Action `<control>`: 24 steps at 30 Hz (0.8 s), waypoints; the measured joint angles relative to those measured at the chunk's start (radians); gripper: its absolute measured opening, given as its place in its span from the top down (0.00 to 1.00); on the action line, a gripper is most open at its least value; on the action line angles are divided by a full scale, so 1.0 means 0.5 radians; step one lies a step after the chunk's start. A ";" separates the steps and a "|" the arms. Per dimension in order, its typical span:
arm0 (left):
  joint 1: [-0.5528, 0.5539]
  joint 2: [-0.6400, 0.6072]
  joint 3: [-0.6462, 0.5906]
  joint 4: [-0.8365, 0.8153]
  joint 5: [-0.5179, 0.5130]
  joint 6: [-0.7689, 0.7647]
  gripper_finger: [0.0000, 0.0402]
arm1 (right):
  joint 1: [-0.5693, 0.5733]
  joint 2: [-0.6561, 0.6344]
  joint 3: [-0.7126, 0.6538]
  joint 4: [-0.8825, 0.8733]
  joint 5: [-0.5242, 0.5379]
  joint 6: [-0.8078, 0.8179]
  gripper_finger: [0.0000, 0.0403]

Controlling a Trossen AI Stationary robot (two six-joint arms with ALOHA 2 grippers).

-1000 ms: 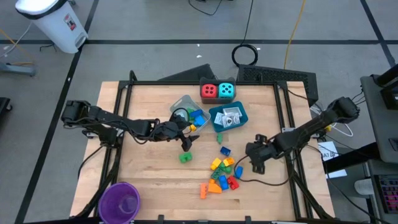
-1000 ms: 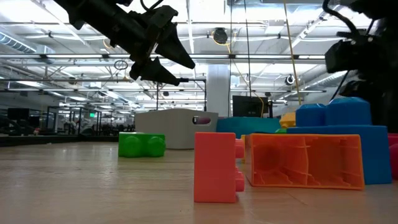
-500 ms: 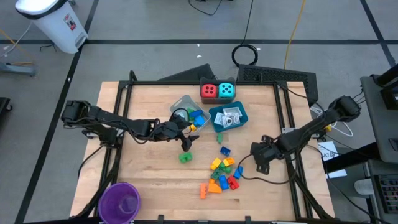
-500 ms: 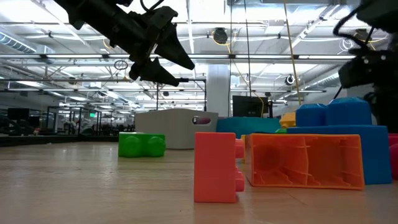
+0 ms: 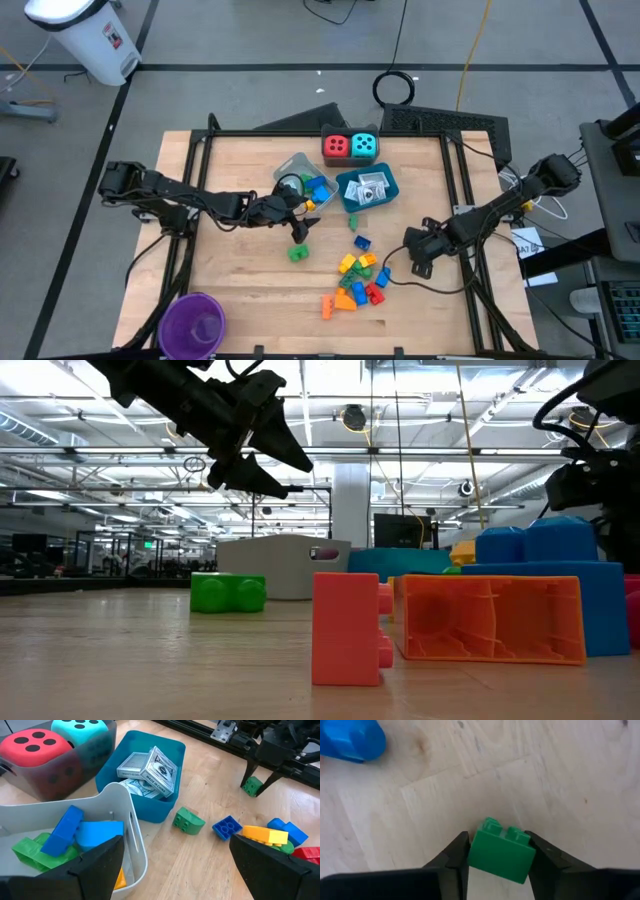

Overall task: Pick & Place Toys
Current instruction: Put the green game piece into the gray bin

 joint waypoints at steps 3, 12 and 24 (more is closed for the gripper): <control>0.001 0.000 0.000 0.000 0.000 0.000 0.09 | 0.000 0.001 -0.002 0.042 0.030 -0.003 0.72; 0.001 0.000 0.002 0.005 -0.002 0.015 0.09 | -0.127 0.007 0.004 0.772 0.254 -0.397 0.70; 0.005 0.004 0.002 0.191 0.090 0.060 0.09 | -0.524 0.006 0.010 1.946 0.185 -1.157 0.71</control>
